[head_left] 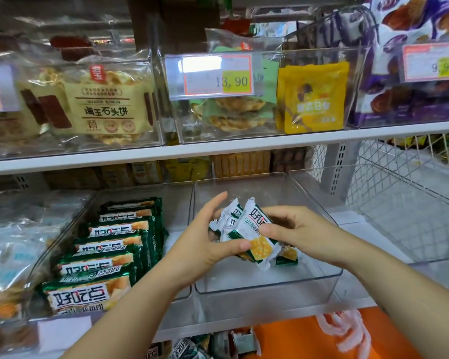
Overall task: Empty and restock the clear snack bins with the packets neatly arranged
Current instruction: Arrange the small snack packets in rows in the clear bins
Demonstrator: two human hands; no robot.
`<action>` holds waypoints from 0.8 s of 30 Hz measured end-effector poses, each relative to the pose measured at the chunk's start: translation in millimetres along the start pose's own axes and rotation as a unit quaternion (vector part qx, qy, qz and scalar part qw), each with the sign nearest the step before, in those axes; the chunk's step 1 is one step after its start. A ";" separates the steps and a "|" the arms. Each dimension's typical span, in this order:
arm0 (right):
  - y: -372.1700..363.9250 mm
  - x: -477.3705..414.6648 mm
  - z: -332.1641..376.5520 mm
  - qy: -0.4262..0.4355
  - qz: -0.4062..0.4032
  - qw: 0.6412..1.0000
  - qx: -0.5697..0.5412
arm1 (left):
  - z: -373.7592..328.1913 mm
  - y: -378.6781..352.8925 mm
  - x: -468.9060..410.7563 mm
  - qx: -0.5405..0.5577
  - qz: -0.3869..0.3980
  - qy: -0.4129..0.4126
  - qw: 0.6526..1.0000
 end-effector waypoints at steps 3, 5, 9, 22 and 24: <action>0.2 -0.1 -4.5 -0.019 0.018 0.999 -0.035 | -5.0 1.7 1.7 -0.037 -0.002 -0.009 0.999; 1.4 -1.0 -13.0 -0.051 0.027 0.994 -0.093 | -7.4 1.6 2.1 -0.061 0.003 -0.013 0.998; -8.3 0.0 -22.5 -0.105 0.088 0.970 -0.200 | -8.6 0.8 1.6 -0.129 0.015 -0.026 0.991; 19.2 -28.8 -35.8 -0.090 -0.048 0.992 0.070 | 17.3 56.6 -6.1 -0.259 -0.099 0.005 0.961; 13.5 -42.3 -46.9 -0.117 -0.022 0.982 0.147 | 35.7 75.4 -7.6 -0.250 -0.146 0.032 0.957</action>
Point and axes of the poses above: each hand's wrist, its own x-axis away from the middle knuckle, its own y-axis out of the back of the hand, z = x × y, the point moved 8 cm from there along -x, towards the middle knuckle, and after that the axes turned 12 degrees about -x, right-handed, at the moved point
